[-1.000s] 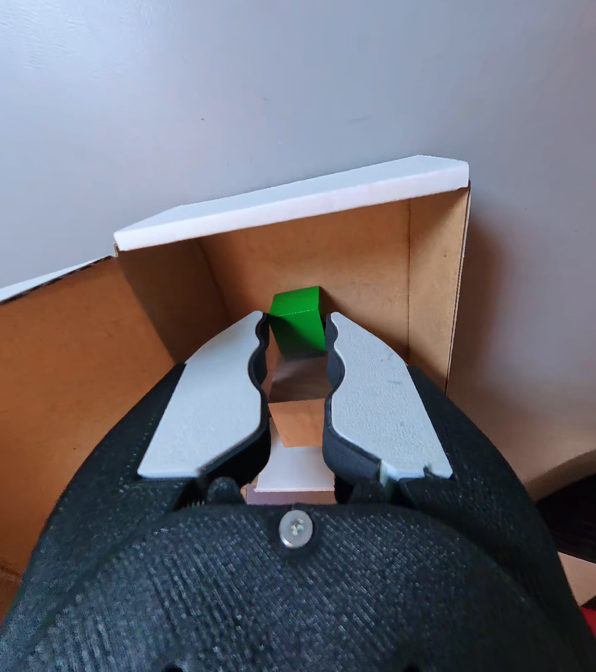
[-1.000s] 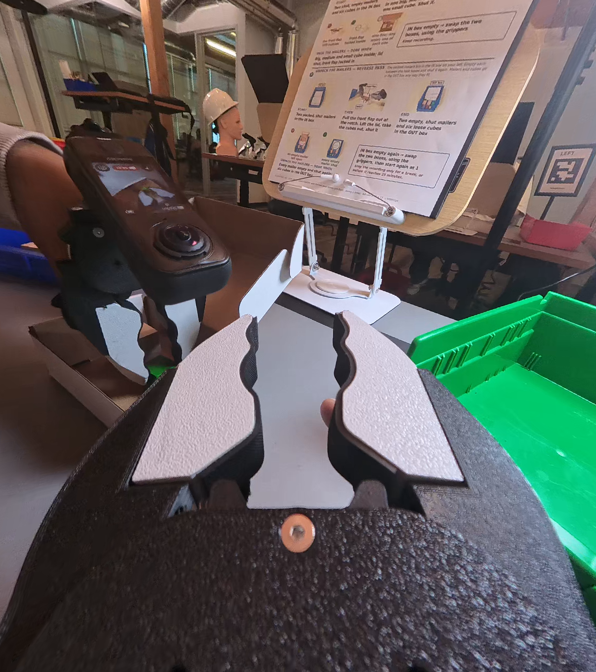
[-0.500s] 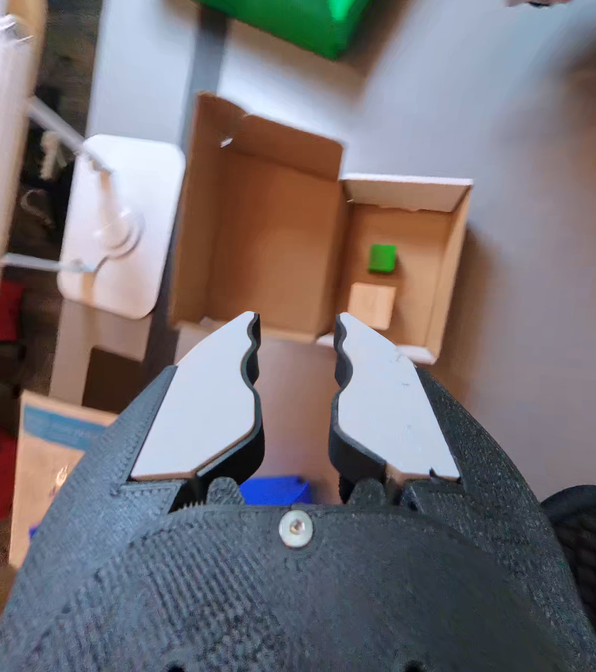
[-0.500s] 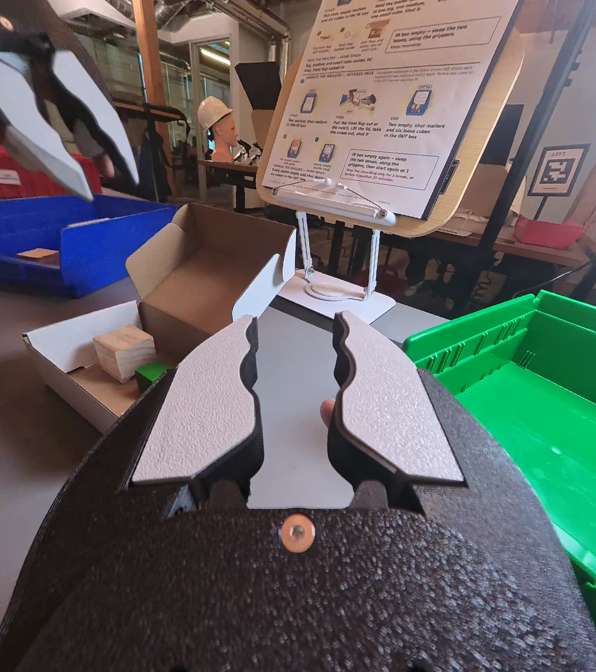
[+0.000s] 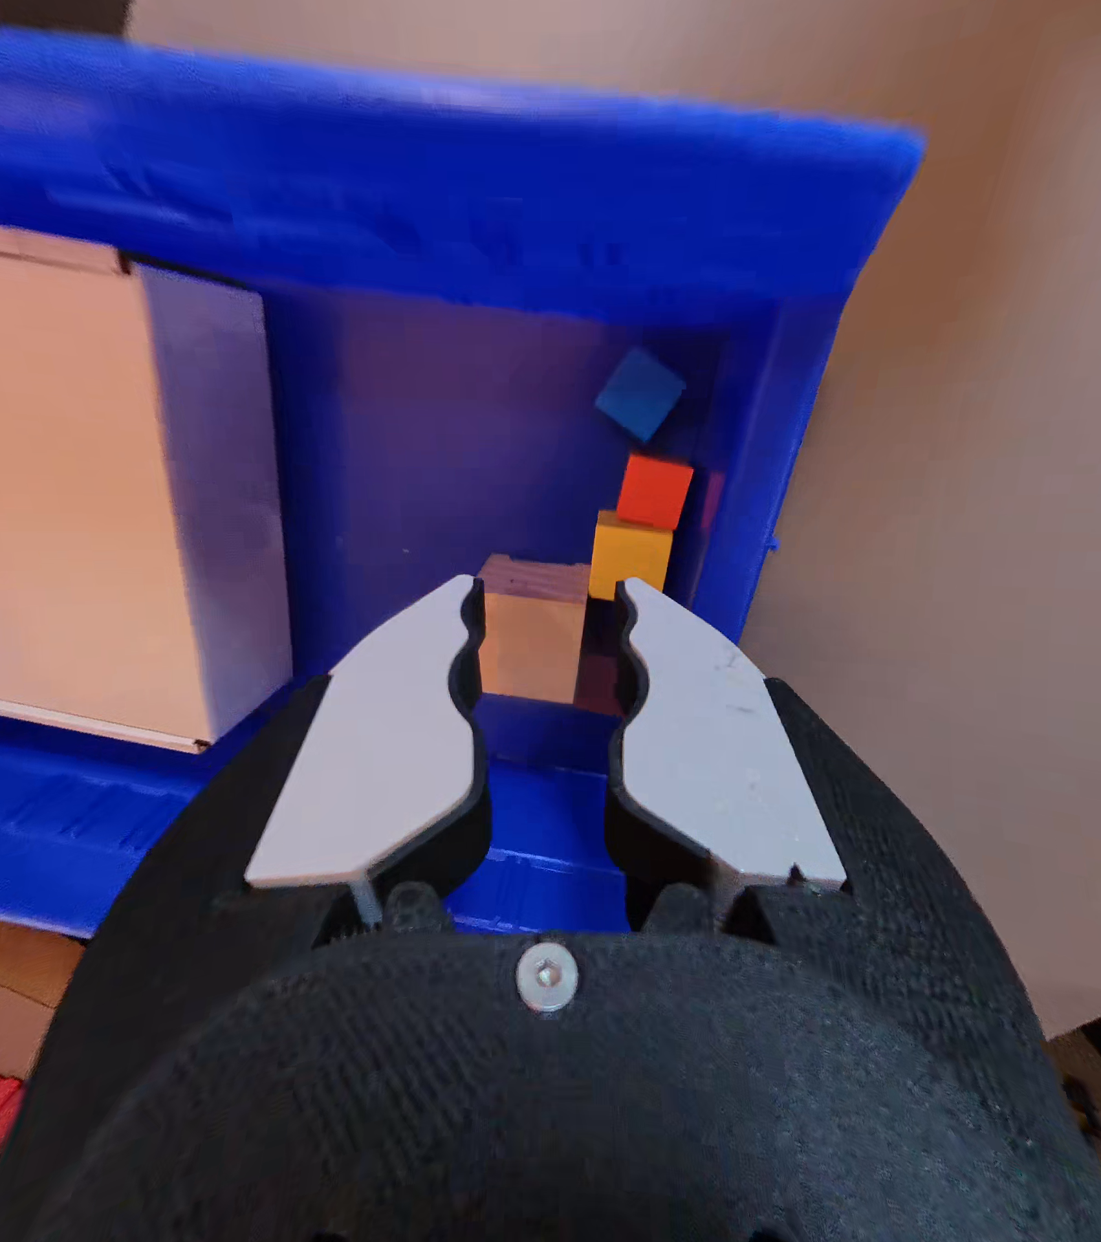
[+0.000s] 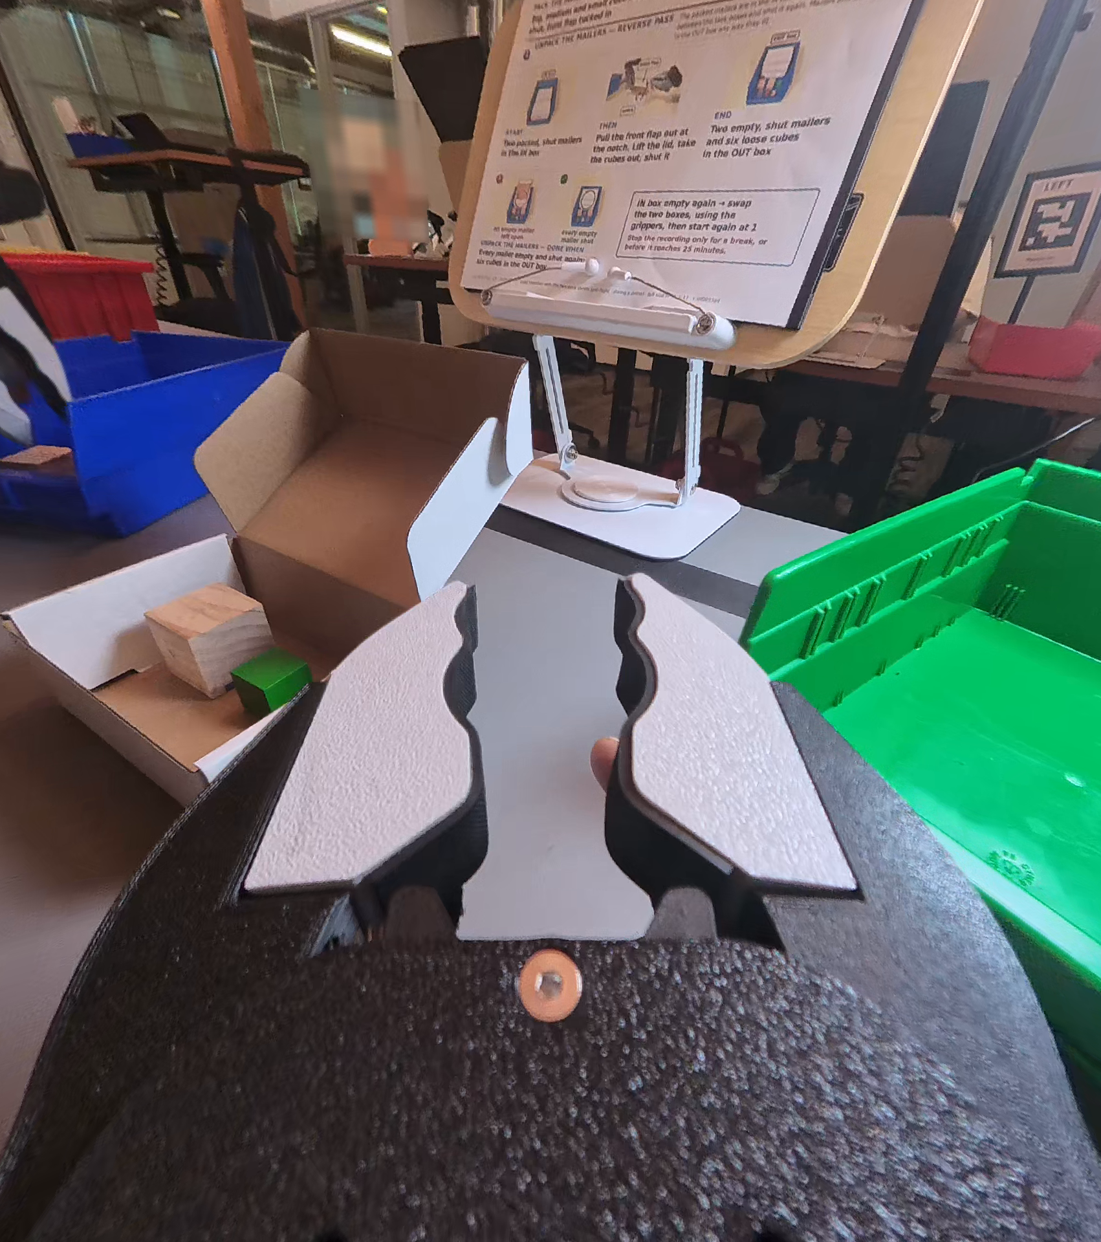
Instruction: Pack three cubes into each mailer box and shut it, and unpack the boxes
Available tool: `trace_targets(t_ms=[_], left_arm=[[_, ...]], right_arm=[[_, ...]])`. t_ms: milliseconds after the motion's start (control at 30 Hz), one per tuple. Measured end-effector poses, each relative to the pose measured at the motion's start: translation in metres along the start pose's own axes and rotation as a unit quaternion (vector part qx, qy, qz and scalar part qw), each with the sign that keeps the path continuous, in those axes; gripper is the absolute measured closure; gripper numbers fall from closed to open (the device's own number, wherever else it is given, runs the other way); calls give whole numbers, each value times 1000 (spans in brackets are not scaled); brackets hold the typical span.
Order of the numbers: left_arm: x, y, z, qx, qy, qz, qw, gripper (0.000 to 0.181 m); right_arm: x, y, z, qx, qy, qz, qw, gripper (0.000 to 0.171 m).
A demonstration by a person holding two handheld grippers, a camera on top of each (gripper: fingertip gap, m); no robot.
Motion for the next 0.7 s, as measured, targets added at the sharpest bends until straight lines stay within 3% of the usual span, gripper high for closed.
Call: trace_targets(t_ms=[33, 233, 433, 700], left_arm=[[5, -1, 5, 6, -17, 0, 1000, 143], [19, -8, 24, 19, -67, 12, 998, 128], [32, -21, 28, 32, -97, 1, 995, 129], [38, -43, 30, 68, -94, -112, 987, 131]], right_arm=[[1, -1, 1, -3, -3, 1, 1000, 132], [2, 1, 9, -10, -19, 9, 1000, 132], [6, 4, 14, 1, -30, 11, 1000, 132], [6, 8, 18, 5, -35, 15, 999, 133]])
Point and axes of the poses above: each gripper's, where its closed fingertips meet, x out along the fingers, z out of its underside, y = z × x across the jaws, the point moved 7 cm from there along -x, back along the fingers, and after that the axes turned 2 degrees about x, right-handed, at the moved point
